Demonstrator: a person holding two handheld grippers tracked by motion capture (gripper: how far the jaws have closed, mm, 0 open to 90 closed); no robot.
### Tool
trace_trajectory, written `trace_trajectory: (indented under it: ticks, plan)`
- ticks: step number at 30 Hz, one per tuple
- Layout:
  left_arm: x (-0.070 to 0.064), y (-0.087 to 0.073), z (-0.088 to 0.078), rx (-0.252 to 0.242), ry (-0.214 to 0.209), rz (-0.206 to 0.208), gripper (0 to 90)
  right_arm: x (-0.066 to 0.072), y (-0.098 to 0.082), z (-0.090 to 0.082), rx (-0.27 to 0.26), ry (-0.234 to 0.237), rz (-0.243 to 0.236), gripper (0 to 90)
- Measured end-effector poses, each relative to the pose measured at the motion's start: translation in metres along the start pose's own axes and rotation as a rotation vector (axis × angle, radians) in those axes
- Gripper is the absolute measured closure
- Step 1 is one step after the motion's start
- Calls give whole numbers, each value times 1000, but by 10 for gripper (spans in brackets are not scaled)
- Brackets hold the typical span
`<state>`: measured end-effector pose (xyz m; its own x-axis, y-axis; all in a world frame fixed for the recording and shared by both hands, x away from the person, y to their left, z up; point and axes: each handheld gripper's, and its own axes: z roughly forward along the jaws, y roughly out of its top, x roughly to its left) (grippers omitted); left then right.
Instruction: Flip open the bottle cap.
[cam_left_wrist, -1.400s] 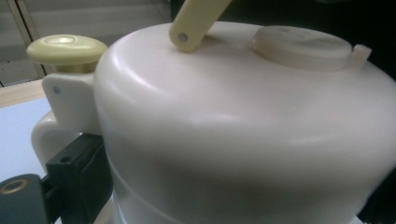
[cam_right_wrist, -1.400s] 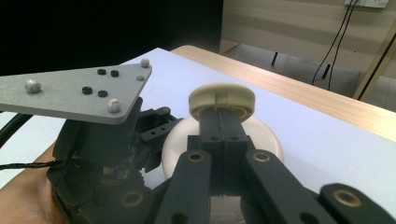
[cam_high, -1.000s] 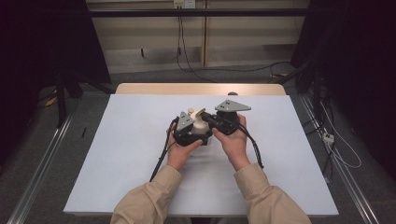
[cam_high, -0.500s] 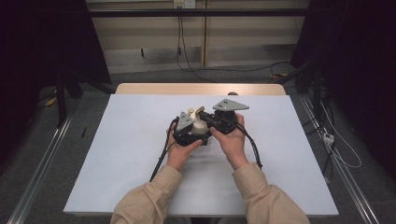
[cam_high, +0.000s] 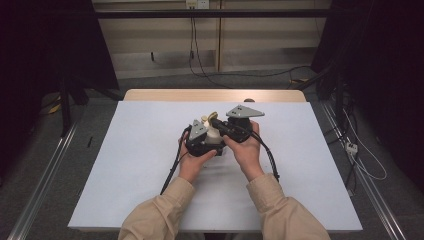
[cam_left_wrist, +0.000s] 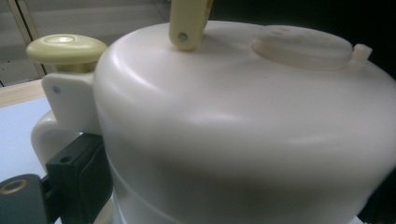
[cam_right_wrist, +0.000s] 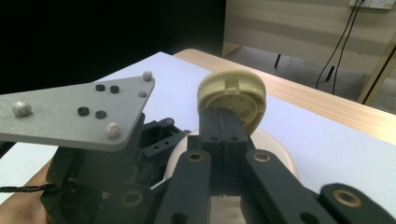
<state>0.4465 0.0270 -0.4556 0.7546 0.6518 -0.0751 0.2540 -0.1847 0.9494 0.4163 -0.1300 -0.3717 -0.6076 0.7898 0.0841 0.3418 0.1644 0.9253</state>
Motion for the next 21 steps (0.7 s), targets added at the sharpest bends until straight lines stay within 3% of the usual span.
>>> trace_trajectory:
  ticks: [11,21]
  plan:
    - [0,0,0,2,1,0,57,-3,0,4,0,-1,16,900]
    - [0,0,0,0,0,-3,56,-2,4,6,3,-12,4,896]
